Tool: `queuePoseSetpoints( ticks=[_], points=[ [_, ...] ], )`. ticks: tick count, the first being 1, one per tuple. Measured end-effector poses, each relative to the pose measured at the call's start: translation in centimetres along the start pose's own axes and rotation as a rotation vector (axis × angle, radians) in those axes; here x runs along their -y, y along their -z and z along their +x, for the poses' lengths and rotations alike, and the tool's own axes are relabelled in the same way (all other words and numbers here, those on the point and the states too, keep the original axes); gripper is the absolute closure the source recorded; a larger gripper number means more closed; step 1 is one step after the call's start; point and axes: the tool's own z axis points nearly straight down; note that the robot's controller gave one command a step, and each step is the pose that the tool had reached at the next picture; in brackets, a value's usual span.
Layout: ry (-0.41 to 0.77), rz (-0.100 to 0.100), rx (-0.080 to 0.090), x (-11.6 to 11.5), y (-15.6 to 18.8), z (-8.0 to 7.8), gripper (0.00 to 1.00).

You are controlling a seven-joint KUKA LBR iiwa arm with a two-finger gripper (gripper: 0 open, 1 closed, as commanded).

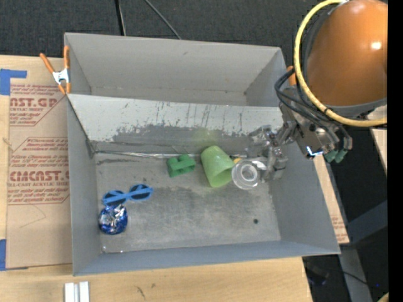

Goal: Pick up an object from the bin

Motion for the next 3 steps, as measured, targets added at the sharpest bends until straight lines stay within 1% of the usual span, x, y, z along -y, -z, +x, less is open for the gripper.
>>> queuePoseSetpoints(
  ticks=[1,2,3],
  points=[
    [0.001,-0.002,-0.009,0.0,-0.5,0.1,1.0],
    [-0.17,-0.002,-0.013,1.7,-5.8,-2.8,1.0],
    [-0.199,-0.003,-0.02,1.6,-18.0,-0.4,1.0]
  ],
)
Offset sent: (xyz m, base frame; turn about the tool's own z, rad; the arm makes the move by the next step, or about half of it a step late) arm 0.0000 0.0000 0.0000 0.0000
